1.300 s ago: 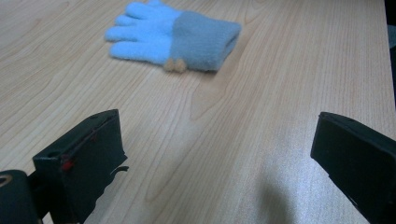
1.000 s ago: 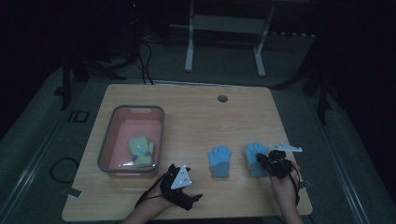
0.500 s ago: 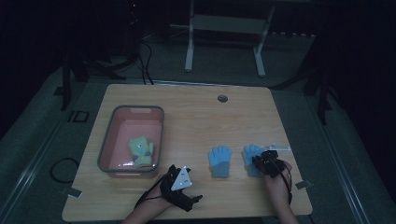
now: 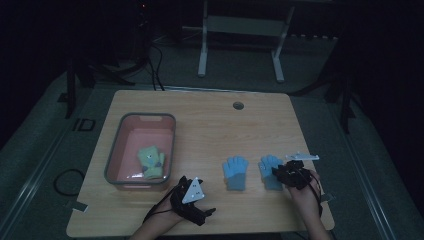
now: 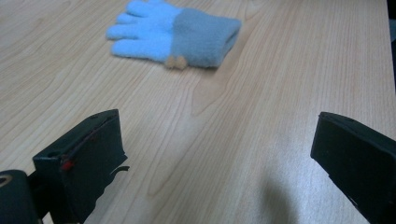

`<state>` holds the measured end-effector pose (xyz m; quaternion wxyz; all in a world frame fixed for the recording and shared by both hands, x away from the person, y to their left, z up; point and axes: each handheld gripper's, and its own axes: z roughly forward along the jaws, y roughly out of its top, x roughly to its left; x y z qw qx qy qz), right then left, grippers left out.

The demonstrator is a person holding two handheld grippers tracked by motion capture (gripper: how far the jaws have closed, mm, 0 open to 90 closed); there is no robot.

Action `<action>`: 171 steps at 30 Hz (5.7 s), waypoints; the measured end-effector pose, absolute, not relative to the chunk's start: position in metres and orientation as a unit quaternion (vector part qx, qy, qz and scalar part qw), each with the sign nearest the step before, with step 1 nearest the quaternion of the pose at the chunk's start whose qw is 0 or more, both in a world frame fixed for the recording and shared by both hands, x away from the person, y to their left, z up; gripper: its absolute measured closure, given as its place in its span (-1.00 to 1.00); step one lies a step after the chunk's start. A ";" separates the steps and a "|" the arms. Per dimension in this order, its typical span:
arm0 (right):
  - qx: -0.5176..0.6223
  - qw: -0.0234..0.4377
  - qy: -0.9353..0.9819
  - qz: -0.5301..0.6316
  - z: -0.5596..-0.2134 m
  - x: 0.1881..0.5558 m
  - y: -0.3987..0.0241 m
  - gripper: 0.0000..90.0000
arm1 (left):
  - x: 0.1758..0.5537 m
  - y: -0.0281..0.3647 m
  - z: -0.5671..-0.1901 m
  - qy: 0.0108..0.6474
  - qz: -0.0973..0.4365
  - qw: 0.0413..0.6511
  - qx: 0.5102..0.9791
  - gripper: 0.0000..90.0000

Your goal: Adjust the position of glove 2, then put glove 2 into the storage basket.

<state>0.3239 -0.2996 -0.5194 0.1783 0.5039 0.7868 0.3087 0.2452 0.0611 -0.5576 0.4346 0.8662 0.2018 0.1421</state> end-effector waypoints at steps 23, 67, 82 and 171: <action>0.357 0.137 0.864 0.327 -0.534 0.339 -0.321 0.34 | 0.246 0.062 -0.559 0.204 0.140 0.433 0.867 -0.94; 0.316 0.121 0.865 0.372 -0.477 0.327 -0.203 0.90 | 0.244 0.062 -0.556 0.201 0.145 0.436 0.865 -0.94; 0.339 0.092 0.872 0.340 -0.518 0.338 -0.195 0.88 | 0.244 0.061 -0.557 0.201 0.143 0.438 0.865 -0.94; 0.375 0.068 0.859 0.342 -0.546 0.393 -0.216 -0.34 | 0.301 -0.028 -0.555 0.035 0.158 0.384 0.909 -0.06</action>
